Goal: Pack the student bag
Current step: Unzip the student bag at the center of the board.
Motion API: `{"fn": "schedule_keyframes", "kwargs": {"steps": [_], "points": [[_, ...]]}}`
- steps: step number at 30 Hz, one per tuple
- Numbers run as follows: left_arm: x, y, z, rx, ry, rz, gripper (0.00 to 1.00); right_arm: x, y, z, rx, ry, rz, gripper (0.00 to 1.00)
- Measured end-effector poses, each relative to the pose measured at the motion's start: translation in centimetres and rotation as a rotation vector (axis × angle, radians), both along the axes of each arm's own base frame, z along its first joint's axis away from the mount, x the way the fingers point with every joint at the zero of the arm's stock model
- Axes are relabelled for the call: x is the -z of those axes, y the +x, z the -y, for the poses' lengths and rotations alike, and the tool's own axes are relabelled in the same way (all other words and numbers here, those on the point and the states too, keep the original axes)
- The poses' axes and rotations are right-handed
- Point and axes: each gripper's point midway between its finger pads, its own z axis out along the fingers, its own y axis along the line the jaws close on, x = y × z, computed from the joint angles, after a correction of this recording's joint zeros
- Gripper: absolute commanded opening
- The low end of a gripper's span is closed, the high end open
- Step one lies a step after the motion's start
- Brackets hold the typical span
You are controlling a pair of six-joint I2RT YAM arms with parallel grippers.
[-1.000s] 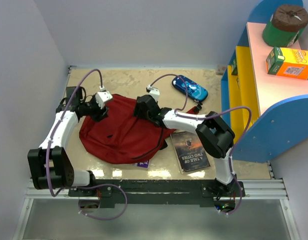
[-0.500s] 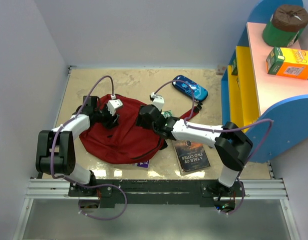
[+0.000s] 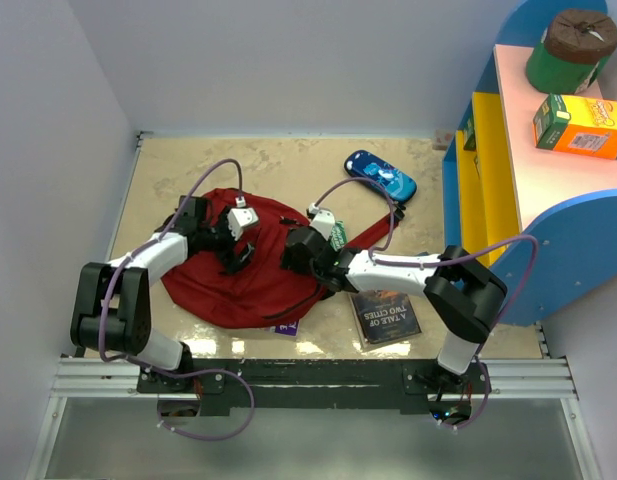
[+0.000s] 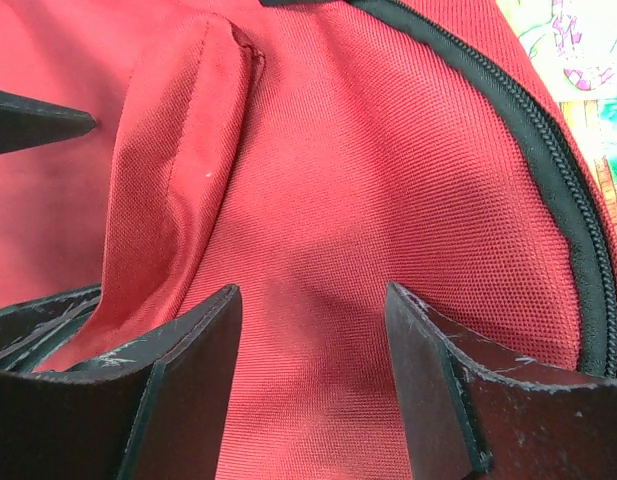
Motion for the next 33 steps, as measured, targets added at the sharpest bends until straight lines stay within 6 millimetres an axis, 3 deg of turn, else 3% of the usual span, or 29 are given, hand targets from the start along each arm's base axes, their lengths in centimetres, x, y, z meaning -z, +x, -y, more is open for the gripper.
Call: {"fn": "schedule_keyframes", "kwargs": {"steps": [3,5,9,12,13,14,15,24,33], "points": [[1.0,0.0,-0.3,-0.012,0.02,-0.016,0.99,0.4,-0.1,0.1,0.0,0.004,0.001,0.63],[1.6,0.0,-0.4,-0.019,0.031,-0.017,0.93,0.7,-0.2,0.1,-0.002,0.011,0.002,0.63],[1.9,0.5,-0.4,-0.043,0.065,0.0,0.7,0.8,-0.3,0.0,-0.005,0.024,0.006,0.63],[2.3,1.1,-0.1,-0.06,0.105,0.022,0.35,0.9,-0.3,-0.1,-0.005,0.033,0.008,0.63],[2.4,1.2,-0.1,-0.066,0.116,0.025,0.15,0.9,-0.3,-0.2,-0.008,0.039,0.007,0.63],[2.6,1.3,0.0,-0.07,0.124,0.024,0.04,0.9,-0.4,-0.2,-0.008,0.044,0.005,0.63],[2.7,1.3,0.0,-0.074,0.131,0.024,0.0,1.0,-0.4,-0.2,-0.009,0.047,0.005,0.63],[1.7,2.1,-1.4,-0.157,0.182,0.056,0.0,1.3,-0.6,-0.1,0.008,0.066,-0.009,0.62],[-4.2,3.5,-2.8,-0.296,0.079,0.119,0.0,1.5,-0.6,0.1,0.042,0.112,0.0,0.63]]}}
